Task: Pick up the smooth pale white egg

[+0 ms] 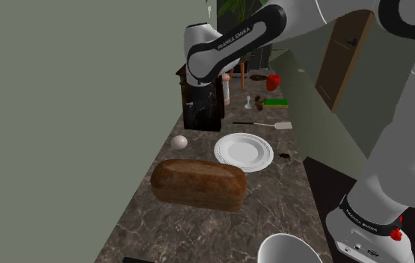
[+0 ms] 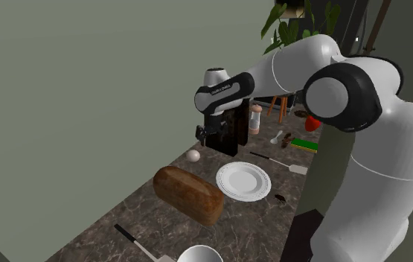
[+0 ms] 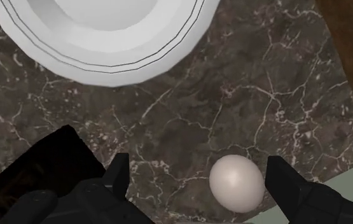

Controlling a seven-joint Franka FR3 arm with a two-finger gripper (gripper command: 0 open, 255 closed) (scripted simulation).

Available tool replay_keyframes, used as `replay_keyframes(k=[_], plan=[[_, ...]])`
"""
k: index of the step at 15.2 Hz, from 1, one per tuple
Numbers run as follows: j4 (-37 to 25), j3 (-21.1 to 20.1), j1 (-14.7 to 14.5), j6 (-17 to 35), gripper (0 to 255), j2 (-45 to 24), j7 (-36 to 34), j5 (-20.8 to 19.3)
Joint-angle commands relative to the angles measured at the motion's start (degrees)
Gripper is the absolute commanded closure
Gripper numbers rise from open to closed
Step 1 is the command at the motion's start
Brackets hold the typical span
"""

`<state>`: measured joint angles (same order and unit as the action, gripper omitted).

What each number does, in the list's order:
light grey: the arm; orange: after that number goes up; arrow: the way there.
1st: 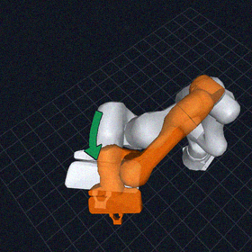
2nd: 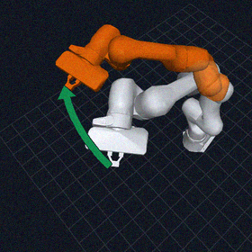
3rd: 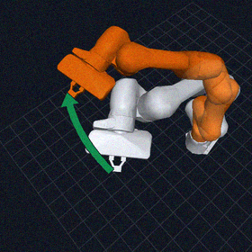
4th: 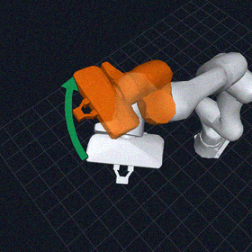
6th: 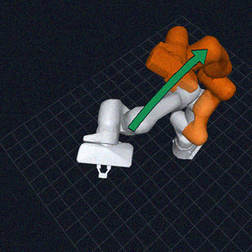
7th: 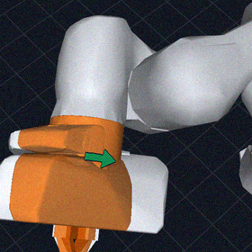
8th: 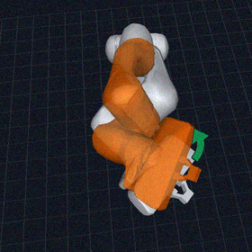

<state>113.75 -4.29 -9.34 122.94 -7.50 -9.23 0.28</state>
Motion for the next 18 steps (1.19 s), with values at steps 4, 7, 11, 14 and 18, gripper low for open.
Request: replay_keyframes(k=[4, 7, 11, 14, 18], plan=[[-8.92, -0.99, -1.41, 1.44, 0, -10.73, 0.07, -0.7], [-15.17, -1.48, -2.45, 1.42, 0, -17.2, 0.04, -1.25], [-18.02, -1.63, -3.04, 2.39, 0, -21.14, 0.04, -1.61], [-17.4, -1.56, -3.09, 4.17, 0, -22.31, 0.01, -1.72], [-16.95, -1.49, -3.14, 5.67, 0, -23.37, -0.02, -1.82]])
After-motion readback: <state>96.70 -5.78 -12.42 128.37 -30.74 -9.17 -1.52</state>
